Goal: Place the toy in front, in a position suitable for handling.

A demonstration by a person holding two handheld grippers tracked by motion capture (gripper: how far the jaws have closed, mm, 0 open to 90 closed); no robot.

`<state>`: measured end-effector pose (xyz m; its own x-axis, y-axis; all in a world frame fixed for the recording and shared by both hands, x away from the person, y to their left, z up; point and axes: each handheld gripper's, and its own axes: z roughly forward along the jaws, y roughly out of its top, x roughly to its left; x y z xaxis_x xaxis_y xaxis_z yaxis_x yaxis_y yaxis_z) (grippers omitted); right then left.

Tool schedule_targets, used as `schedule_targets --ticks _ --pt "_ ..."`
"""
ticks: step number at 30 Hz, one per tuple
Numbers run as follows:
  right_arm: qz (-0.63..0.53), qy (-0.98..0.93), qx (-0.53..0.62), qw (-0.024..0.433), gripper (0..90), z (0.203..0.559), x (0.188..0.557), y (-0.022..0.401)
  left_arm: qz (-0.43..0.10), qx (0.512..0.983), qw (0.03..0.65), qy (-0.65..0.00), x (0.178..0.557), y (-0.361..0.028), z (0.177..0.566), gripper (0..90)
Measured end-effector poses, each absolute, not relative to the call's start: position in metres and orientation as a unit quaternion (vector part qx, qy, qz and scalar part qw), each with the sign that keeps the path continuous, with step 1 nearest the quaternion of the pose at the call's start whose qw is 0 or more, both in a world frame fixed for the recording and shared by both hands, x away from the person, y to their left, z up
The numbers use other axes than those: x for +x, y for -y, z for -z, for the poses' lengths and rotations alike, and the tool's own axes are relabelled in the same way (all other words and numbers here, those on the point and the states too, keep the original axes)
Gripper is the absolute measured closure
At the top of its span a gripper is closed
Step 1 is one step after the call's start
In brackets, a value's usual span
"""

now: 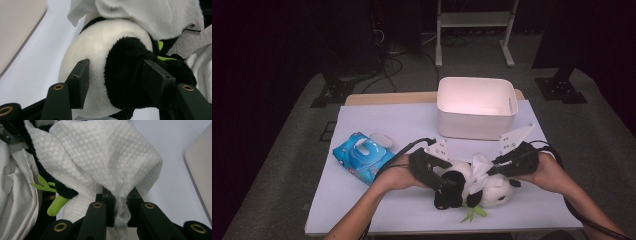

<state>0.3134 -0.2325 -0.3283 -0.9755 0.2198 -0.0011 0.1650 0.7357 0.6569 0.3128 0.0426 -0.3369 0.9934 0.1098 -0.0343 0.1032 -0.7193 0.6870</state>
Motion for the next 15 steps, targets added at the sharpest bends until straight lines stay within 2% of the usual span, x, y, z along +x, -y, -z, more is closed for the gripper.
schedule_targets --ticks 9,15 --pt "-0.363 -0.922 0.131 0.044 80.9 0.329 0.310 0.265 -0.006 0.932 0.359 -0.056 0.311 -0.041 0.334 40.6" --pt "-0.369 -0.917 0.145 0.026 81.1 0.341 0.310 0.270 -0.008 0.936 0.347 -0.050 0.311 -0.035 0.328 38.4"
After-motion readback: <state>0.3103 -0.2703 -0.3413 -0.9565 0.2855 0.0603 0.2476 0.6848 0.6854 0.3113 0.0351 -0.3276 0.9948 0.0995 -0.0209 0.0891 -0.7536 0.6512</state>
